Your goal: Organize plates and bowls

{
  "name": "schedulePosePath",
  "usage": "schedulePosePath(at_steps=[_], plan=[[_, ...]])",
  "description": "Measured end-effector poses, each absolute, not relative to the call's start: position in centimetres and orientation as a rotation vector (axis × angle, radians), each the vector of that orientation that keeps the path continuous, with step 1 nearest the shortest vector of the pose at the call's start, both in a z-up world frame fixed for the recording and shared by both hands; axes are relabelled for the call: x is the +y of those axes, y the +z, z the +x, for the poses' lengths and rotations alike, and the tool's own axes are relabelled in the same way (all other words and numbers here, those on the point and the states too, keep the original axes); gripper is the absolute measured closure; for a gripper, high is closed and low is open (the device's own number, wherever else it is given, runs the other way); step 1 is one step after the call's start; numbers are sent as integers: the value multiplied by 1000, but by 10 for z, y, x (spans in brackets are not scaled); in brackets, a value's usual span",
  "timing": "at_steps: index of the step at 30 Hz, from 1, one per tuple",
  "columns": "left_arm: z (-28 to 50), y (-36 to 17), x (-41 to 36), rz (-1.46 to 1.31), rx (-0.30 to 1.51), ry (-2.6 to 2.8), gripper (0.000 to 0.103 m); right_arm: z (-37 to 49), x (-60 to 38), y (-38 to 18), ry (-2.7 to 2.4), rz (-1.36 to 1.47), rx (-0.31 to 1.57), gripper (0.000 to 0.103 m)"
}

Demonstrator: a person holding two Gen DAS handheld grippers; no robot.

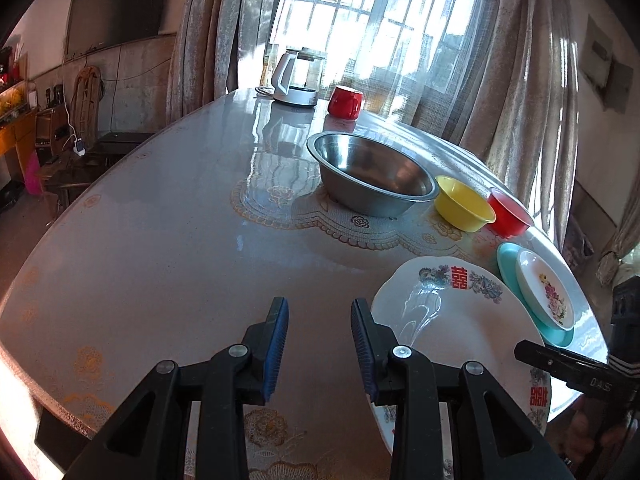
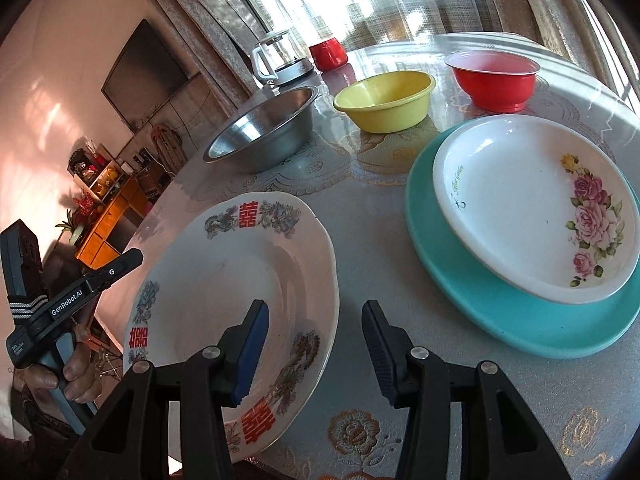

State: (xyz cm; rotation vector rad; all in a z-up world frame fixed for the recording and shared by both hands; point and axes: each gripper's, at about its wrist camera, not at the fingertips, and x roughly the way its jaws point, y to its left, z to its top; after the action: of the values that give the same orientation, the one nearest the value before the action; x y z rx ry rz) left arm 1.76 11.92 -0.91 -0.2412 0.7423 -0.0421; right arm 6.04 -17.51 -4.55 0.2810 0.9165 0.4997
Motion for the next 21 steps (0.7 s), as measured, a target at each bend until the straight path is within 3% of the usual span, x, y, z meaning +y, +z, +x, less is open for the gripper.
schedulePosePath(at_steps=[5, 8, 16, 21], plan=[[9, -21, 127, -298, 766, -117, 73, 57, -173, -48, 530, 276, 918, 54], [8, -27, 124, -286, 778, -136, 75, 54, -166, -49, 549, 237, 924, 67], [3, -33, 135, -362, 766, -181, 74, 51, -163, -50, 586, 212, 916, 67], [6, -38, 145, -416, 782, -169, 63, 52, -170, -54, 621, 260, 906, 67]])
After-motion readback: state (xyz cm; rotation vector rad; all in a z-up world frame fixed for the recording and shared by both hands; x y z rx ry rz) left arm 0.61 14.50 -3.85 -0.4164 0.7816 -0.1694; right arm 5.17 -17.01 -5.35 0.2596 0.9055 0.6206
